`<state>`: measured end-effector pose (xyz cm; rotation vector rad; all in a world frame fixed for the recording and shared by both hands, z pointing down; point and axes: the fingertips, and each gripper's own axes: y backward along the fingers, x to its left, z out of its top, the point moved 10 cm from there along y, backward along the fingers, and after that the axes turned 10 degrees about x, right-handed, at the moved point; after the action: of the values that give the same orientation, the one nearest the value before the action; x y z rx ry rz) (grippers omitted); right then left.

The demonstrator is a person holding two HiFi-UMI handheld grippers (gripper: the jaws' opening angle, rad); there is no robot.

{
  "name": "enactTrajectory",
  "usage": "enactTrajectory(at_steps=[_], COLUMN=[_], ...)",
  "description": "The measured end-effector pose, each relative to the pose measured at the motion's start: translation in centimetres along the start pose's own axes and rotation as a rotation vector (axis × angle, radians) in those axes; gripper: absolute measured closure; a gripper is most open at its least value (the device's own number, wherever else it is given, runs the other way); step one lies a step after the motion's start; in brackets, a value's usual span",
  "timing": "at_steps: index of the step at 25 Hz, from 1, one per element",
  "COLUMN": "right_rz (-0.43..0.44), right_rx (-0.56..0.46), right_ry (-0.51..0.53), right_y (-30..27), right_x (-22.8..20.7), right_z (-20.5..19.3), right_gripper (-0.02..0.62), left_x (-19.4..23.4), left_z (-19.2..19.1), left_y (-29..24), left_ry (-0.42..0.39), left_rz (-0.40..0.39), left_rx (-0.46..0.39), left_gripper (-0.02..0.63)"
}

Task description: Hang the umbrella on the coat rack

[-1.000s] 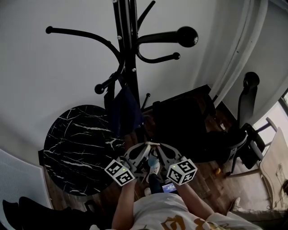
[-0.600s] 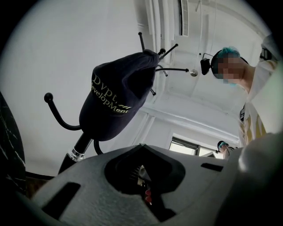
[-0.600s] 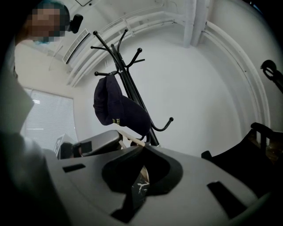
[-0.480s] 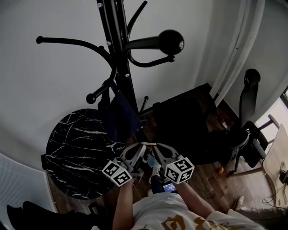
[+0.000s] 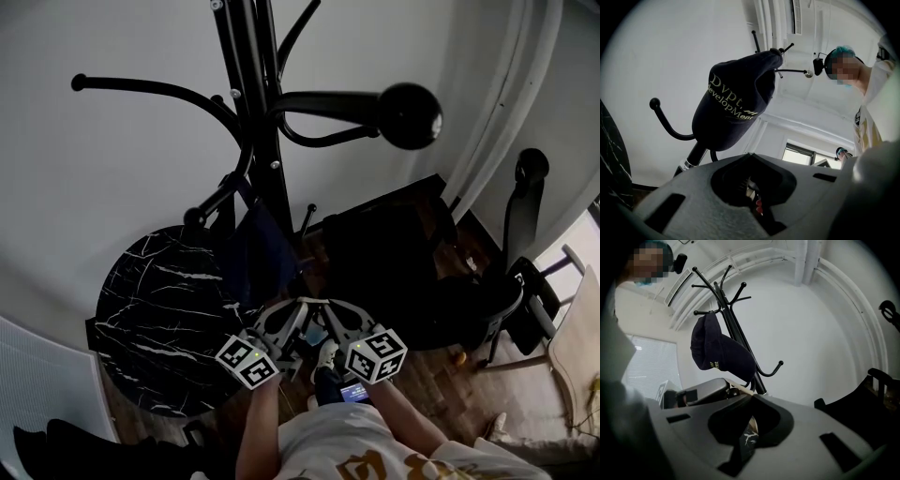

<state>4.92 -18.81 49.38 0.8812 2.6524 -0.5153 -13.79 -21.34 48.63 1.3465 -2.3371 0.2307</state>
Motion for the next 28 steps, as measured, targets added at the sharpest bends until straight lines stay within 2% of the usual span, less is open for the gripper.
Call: enactTrajectory(at_steps=[19,28], right_rz=[-0.009,-0.013], right_rx=[0.056,0.081], right_ry=[-0.003,0.003], right_y=[-0.9,-1.5], right_x=[-0.8,-0.9], right_z=[-0.9,-1.4], right_gripper=[0.583,0.583], left_x=[1.1,2.0], left_z=[-1.6,-2.9], left_y=[0.0,0.1], left_ry=[0.05,0.065], left_rz=[0.009,-0.012], left_rx=[0.01,0.006], left_gripper=[0.588,0.587])
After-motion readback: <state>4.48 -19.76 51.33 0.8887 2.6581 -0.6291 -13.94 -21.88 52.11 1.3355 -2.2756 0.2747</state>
